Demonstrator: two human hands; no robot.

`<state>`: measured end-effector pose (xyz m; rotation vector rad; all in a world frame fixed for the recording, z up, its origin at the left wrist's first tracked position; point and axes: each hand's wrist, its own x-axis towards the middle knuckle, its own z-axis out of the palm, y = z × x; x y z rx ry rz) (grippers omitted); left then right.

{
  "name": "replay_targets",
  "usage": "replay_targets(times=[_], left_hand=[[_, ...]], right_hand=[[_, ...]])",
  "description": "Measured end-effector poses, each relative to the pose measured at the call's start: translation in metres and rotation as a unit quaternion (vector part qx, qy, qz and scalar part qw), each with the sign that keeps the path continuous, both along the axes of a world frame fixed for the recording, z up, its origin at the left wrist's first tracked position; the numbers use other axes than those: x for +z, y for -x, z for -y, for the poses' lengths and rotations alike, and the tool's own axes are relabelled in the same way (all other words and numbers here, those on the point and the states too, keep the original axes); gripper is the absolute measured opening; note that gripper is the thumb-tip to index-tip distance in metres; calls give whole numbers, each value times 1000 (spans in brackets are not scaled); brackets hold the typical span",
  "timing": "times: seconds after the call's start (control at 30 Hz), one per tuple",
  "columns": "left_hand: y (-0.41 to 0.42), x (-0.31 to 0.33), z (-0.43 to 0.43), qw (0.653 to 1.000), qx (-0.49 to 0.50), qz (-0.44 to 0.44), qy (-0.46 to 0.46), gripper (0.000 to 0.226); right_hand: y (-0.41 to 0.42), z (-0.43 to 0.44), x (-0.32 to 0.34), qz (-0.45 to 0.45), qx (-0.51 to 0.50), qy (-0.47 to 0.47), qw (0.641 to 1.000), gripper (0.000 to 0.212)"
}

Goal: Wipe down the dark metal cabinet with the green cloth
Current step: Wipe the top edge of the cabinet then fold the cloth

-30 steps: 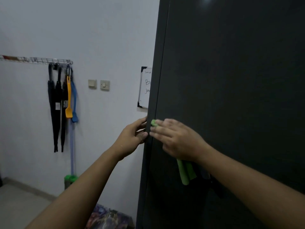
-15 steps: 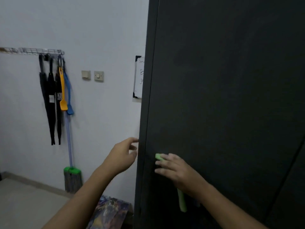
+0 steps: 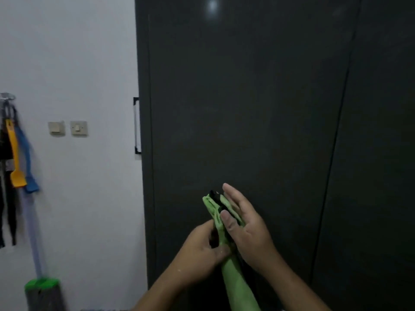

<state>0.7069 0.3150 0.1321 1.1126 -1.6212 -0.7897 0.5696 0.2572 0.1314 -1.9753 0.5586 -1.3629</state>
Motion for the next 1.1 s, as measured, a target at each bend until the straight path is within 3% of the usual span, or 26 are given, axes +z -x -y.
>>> replay_targets(times=[0.13, 0.23, 0.33, 0.5, 0.57, 0.7, 0.83, 0.9, 0.97, 1.07, 1.1], left_hand=[[16, 1, 13, 1000, 16, 12, 18, 33], [15, 12, 28, 990, 14, 138, -9, 32], [4, 24, 40, 958, 126, 255, 47, 24], [-20, 41, 30, 892, 295, 312, 146, 42], [-30, 46, 26, 872, 314, 342, 157, 43], [-39, 46, 25, 869, 310, 349, 164, 40], [-41, 44, 27, 866, 302, 360, 171, 40], [-42, 42, 29, 875, 291, 346, 173, 39], [-42, 38, 30, 903, 265, 304, 149, 37], [-36, 31, 29, 937, 215, 253, 107, 30], [-33, 28, 31, 943, 202, 247, 98, 28]], right_hand=[[24, 7, -13, -74, -36, 80, 993, 58], [27, 19, -20, -37, -63, 162, 984, 61], [22, 39, -20, -5, -147, 252, 957, 62], [3, 72, -11, 11, -332, 327, 885, 52], [-7, 80, -15, -20, -330, 368, 869, 52], [-16, 87, -45, -124, -237, 485, 833, 40], [-9, 91, -77, -215, -170, 516, 811, 30], [-1, 89, -81, -235, -140, 500, 822, 28], [10, 83, -77, -218, -137, 443, 859, 31], [28, 70, -65, -92, -158, 238, 954, 42], [34, 65, -61, -44, -165, 167, 971, 46]])
